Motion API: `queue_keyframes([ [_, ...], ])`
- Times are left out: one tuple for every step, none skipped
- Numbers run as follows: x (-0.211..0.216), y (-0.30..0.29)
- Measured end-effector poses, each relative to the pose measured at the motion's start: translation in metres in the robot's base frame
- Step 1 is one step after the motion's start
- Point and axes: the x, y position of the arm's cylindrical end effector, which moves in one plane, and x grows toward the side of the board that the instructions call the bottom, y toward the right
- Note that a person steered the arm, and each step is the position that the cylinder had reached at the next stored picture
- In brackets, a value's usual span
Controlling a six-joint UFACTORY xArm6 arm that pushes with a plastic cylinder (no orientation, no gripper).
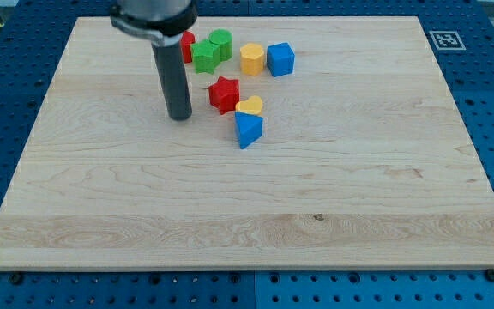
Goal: Move blue triangle bottom right to yellow heart
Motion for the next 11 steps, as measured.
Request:
queue_keyframes([
  [0.011, 0.002],
  [-0.002, 0.003],
  [-0.008, 0.015],
  [0.003, 0.041],
  [0.023, 0.07],
  [0.023, 0.08],
  [0.018, 0.08],
  [0.018, 0.08],
  [0.022, 0.096],
  [0.039, 0.128],
  [0.04, 0.142],
])
